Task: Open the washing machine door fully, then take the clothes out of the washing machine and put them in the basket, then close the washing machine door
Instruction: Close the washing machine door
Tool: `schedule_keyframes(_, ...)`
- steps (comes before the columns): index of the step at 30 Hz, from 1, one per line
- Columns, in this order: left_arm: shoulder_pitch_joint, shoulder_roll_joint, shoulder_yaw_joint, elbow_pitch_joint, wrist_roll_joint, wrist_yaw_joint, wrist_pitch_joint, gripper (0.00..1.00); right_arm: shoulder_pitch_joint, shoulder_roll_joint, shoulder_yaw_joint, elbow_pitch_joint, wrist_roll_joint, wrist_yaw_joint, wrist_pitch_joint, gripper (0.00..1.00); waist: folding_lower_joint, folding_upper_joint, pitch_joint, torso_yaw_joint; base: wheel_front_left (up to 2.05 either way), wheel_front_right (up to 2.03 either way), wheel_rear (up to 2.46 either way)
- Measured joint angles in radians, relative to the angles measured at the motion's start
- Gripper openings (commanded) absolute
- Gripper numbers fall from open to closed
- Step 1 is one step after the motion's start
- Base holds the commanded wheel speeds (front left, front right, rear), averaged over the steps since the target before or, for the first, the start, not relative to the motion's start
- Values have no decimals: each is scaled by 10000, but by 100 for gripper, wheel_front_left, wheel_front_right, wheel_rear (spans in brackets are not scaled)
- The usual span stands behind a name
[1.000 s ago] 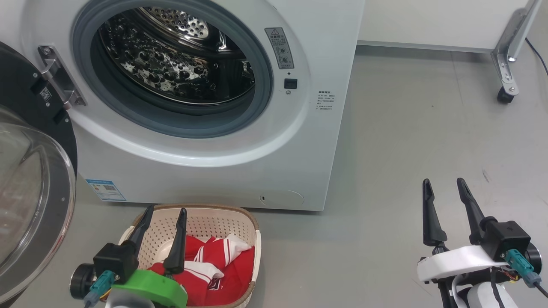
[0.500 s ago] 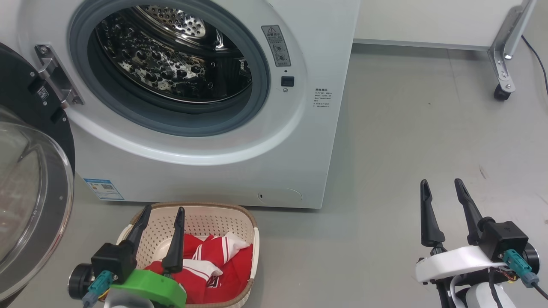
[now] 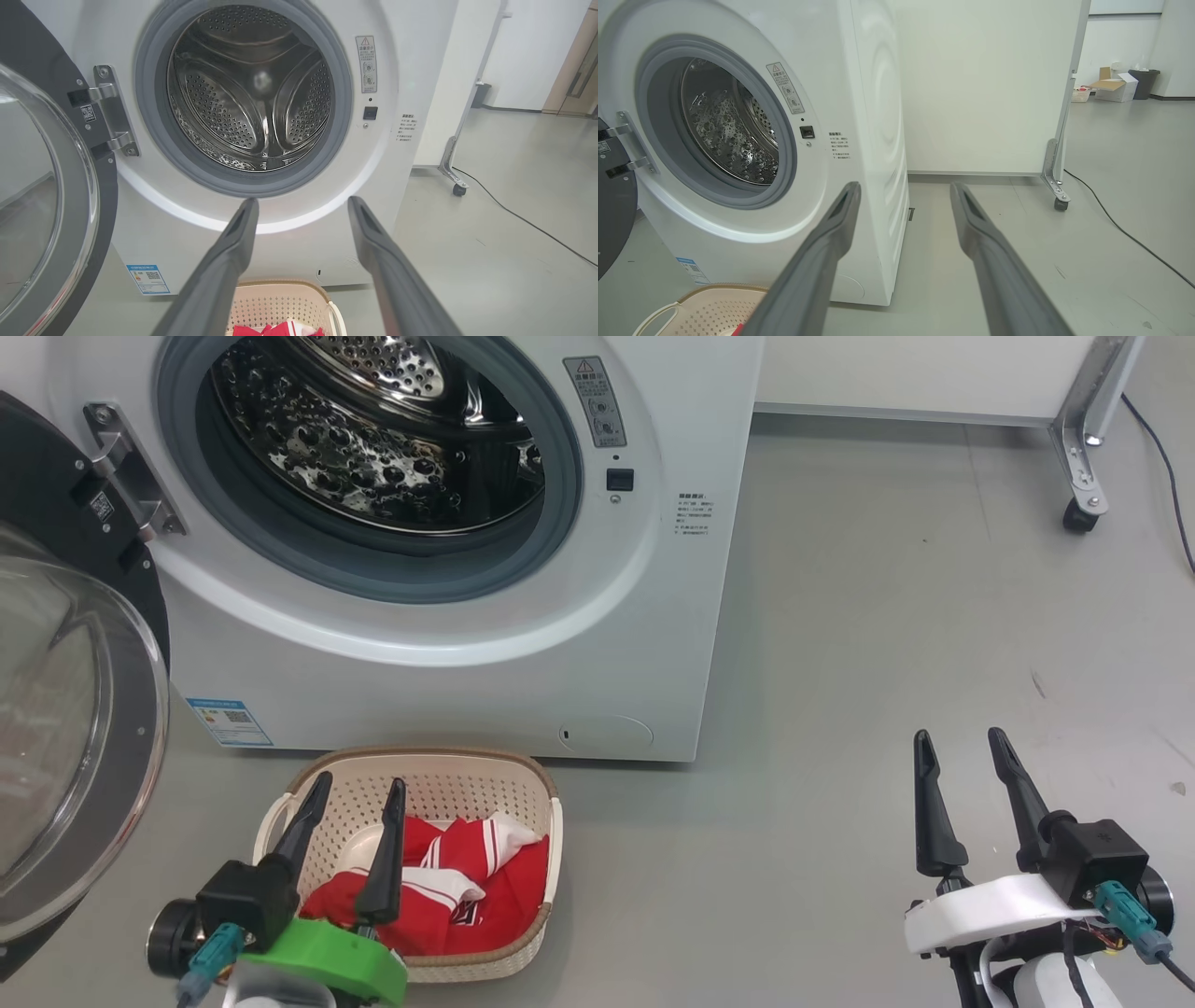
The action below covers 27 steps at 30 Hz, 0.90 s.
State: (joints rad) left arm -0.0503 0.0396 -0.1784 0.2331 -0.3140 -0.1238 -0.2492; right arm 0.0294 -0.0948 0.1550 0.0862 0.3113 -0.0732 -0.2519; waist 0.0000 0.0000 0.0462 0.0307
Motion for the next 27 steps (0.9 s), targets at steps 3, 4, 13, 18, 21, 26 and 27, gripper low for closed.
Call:
schedule_keyframes(3,-3,0,71,-267,10,65,-2,100,0,-2,2,13,0,0,0,100,0,0,-14,14,-120,120,0)
schedule_keyframes(4,-3,2,61,-259,38,86,-2,100,0,-4,-10,23,0,0,0,100,0,0,-21,24,-112,112,0)
schedule_keyframes(13,34,2,42,-251,94,88,-2,100,4,-8,63,59,0,2,0,100,0,0,-93,143,-87,87,0)
schedule_keyframes(18,133,2,13,-288,109,88,-2,100,4,-8,77,58,0,2,0,100,0,0,-45,181,-60,60,0)
schedule_keyframes(21,134,2,-2,-305,167,86,-2,100,4,-6,75,58,0,2,0,100,0,0,-20,190,-46,46,0)
schedule_keyframes(26,140,2,-13,-341,167,86,-2,100,4,-4,65,58,0,2,0,100,0,0,38,203,-30,30,0)
schedule_keyframes(27,141,2,-13,-341,167,86,-2,100,4,-4,65,58,0,2,0,100,0,0,49,204,-21,24,-3)
